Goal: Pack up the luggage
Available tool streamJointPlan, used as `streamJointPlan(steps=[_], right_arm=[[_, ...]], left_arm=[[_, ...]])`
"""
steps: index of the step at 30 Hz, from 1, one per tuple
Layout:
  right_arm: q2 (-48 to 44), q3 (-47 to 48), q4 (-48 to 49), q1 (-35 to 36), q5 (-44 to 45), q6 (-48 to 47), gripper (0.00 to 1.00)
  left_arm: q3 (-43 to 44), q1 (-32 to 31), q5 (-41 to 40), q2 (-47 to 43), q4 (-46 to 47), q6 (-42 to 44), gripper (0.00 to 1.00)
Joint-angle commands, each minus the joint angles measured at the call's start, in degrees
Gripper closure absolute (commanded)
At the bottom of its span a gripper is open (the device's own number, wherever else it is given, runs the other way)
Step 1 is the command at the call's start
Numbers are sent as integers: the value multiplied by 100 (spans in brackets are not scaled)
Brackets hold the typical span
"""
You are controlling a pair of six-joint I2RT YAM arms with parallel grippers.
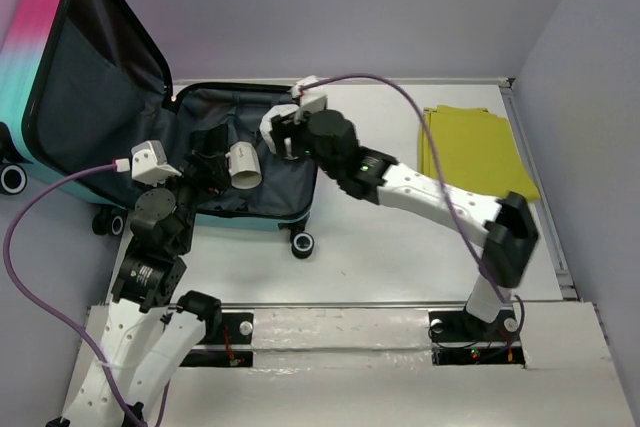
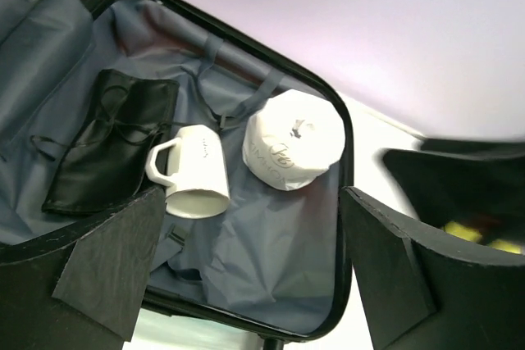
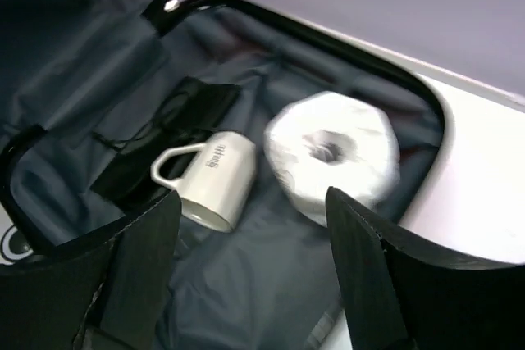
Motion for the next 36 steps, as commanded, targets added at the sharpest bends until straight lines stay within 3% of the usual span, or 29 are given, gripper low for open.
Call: streamJointPlan(steps=[1,2,3,4,5,6,7,8,9,12,13,14,15,17,24,28,33,35,36], right_arm=[[-1806,-2224,-116,-964,682,1549,37],[-2046,-2231,-284,-1265,685,1911,37],[-2292,-2944,-521,-1599,720,2306,60],[-2555,-3308,-714,-1967,685,3076,71],[-3106,-3695,-829,-2702,650,3345,78],[-3112,-4081,-831,-2709,658,3582,83],[-3608,-4712,-831,-3492,502,3950,91],[-3995,-4970,-831,-4249,309,4076,93],[-4147,-5364,-813,-4543,246,4199,93],[-4403,-5719,-778,-5379,80,4305,79],[-4447,-5807,-743,-5607,-26,4314,58],[-4456,-5921,-699,-5906,60,4340,45],[-4439,-5974,-707,-6065,218,4393,25],[-4404,-6071,-664,-6601,228,4603,18],[-3370,-6169,-286,-8298,-852,4885,16],[-2596,-5703,-277,-8361,-1807,4850,16],[-2093,-5878,461,-8361,-2829,5026,16],[-1794,-5809,575,-8361,-3190,4991,20],[-1680,-5764,584,-8361,-3269,4965,27]], left_arm=[[56,-118,645,-119,441,294,1],[56,-119,648,-128,477,295,1],[30,-180,787,-154,512,347,1],[30,-206,814,-206,530,365,1],[38,-242,832,-233,521,374,1],[30,-268,824,-251,521,383,1],[30,-312,832,-277,539,392,1],[21,-347,850,-286,539,400,1],[12,-365,841,-295,548,401,1],[-5,-488,867,-312,565,418,1],[-14,-514,902,-312,574,427,1],[-23,-567,911,-312,609,436,1],[-32,-593,929,-330,618,436,1],[-41,-646,912,-365,627,444,1],[-128,-831,1140,-348,785,480,1],[-172,-857,1272,-365,855,515,1],[-190,-848,1386,-330,899,515,1],[-208,-848,1456,-304,943,515,1],[-208,-857,1587,-286,961,506,1]])
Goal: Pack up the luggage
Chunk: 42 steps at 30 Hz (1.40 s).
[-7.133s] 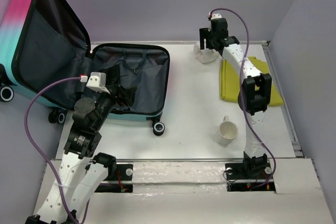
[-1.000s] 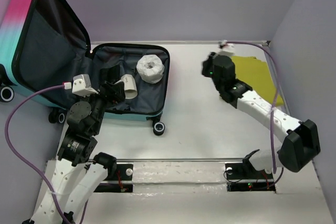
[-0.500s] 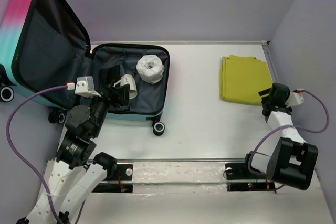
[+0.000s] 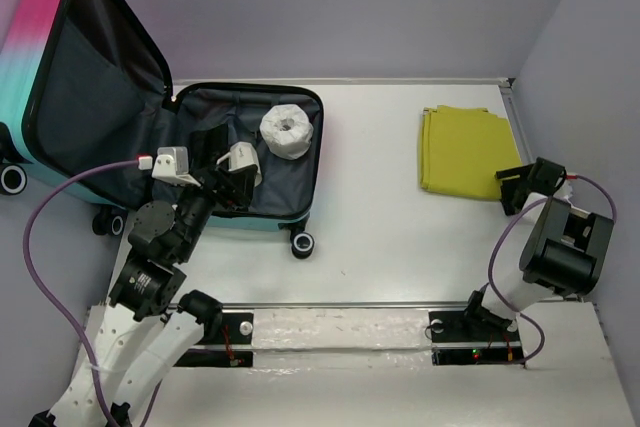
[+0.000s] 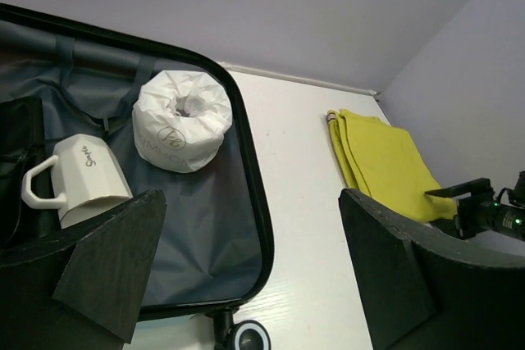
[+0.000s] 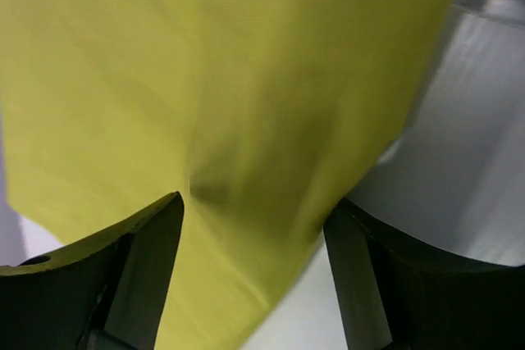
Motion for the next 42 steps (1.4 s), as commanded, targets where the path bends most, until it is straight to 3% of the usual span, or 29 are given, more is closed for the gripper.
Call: streamJointPlan(steps=[1,3,4,7,8,12,18,23,24,26,27,28,30,36,39,41,42], right_arm=[[683,72,261,-11,-1058,43,34],[833,151,436,41,-1181,-1,54],[904,186,480,128,-1312,-106,70],[1089,414,490,576,-1576,-378,93],[1063,432,472,899,-1612,-545,93],[704,380,340,1726,-1709,-977,93],[-263,-637,175,2028,-1894,-1504,93],[-1230,-1368,-371,2028,-1201,-1698,93],[-1658,-1517,-398,1871,-1147,-1533,93],[-2125,-1571,-433,1747,-727,-1215,71],[-2189,-1545,-433,1686,-577,-1154,52],[-2189,-1484,-433,1685,-454,-1127,24],[-1945,-1265,-433,1685,-548,-1161,12],[-1794,-1536,-109,1685,-962,-1100,11],[-1733,-1668,-47,1685,-1067,-1109,17],[-1549,-1633,-29,1633,-1059,-1083,27],[-1461,-1563,32,1632,-1033,-1031,41]], left_arm=[[-74,-29,384,51,510,78,1],[-110,-20,542,86,598,25,1],[-110,-20,656,138,625,16,1],[-92,32,1103,375,652,7,1],[-83,50,1227,524,678,7,1],[-31,86,2008,981,766,-45,1],[118,25,2783,1789,1073,-318,1],[514,-572,2504,2282,1082,-485,5],[593,-1000,2346,2474,1082,-520,5],[874,-1685,1417,2869,995,-564,5],[970,-1881,1212,3020,968,-581,5],[1180,-2040,1028,3204,890,-608,6],[1384,-2278,519,3747,871,-695,6],[2227,-2656,-414,5233,643,-749,8],[2552,-2683,-793,5832,511,-749,12],[2789,-2744,-1100,6201,380,-740,13],[2930,-2814,-1275,6290,327,-714,13]])
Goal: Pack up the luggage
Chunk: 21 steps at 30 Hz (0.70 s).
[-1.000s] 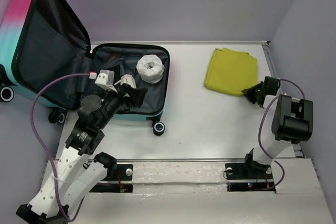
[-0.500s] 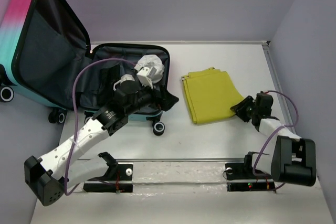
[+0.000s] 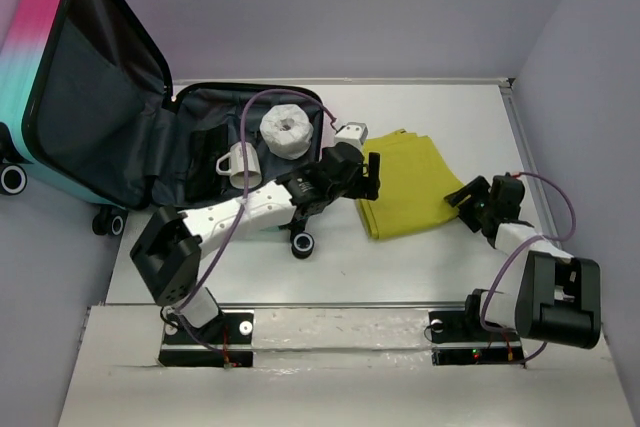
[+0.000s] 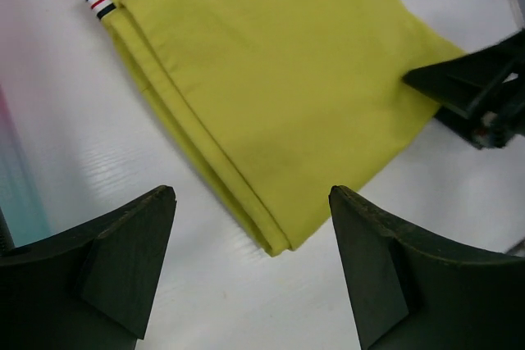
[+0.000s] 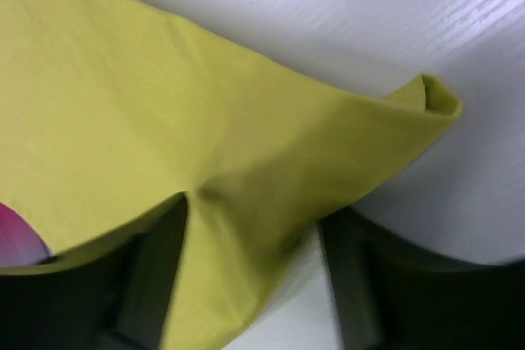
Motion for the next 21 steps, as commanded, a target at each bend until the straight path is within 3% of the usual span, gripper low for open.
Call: streamJointPlan(steps=[1,4,7,14,17,21], right_arm=[[426,-2,205,-53,-73,167,49],[778,156,442,-281,76,562,79],[753,209,566,-641,418,713,88],[234,253,461,-1336,578,643,89],[146,253,390,-1389,569,529,89],[207,262,390,-1389,420,388,89]], left_arm=[[632,-161,-979,326,-231,-18,13],[816,-232,-1050,677,-292,-71,12],[904,-241,-1068,818,-328,-159,10],[1265,-241,-1068,1459,-249,-423,7],[1527,-223,-1252,1827,-108,-475,5],[1959,31,-919,2435,-47,-721,4]])
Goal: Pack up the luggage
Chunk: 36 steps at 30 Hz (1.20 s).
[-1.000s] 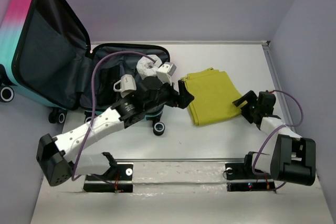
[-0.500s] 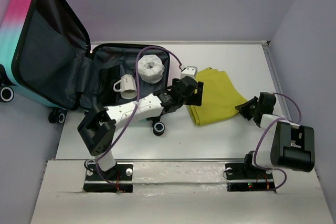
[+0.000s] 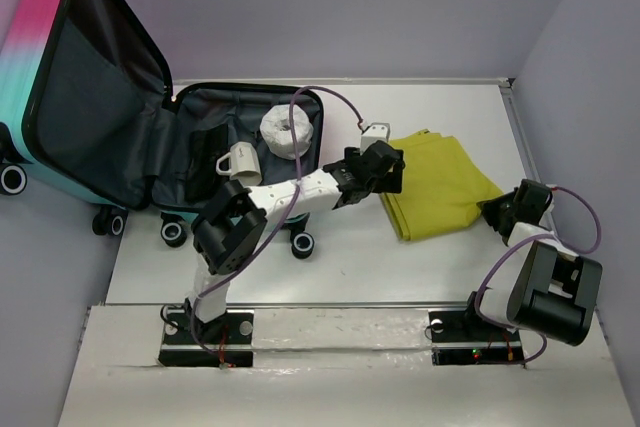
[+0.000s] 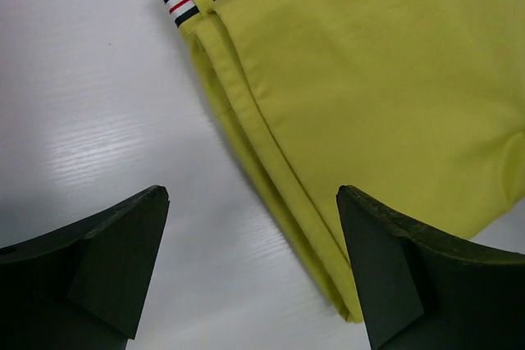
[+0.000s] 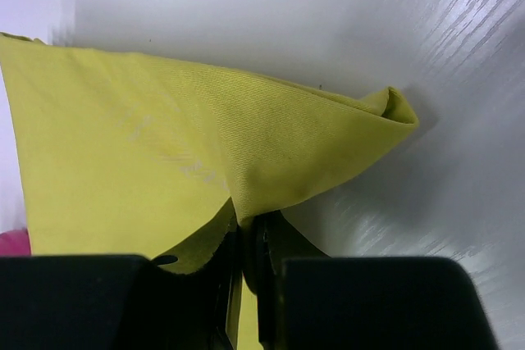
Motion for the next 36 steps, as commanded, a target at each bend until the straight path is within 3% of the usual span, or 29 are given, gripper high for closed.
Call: streamJointPlan(steps=[1,6,12,20,24,29,30,33,34,36], right_arm=[[-59,174,134,-47,65,-198,89],[90,245,204,-47,-277,-312,89],[90,166,389,-47,-497,-321,89],[81,113,547,-47,-822,-347,89],[72,95,626,-47,-919,-330,89],[90,69,714,-47,-1086,-321,89],[81,60,715,-47,-1104,-321,89],[38,34,741,-47,-1191,-304,89],[11,34,758,-47,-1218,-286,89],[-7,34,776,-47,-1288,-269,89]], left_arm=[[532,254,149,457,323,-372,4],[979,483,599,1134,569,-486,4],[1358,650,327,1696,517,-557,3],[2123,756,915,2602,569,-565,5],[2071,809,1030,2735,902,-724,19],[1790,888,1136,2770,1544,-917,50],[1746,897,1136,2761,1632,-943,63],[1649,914,1258,2770,1940,-1031,78],[1640,914,1224,2787,1958,-1031,89],[1675,932,1232,2823,2002,-979,94]])
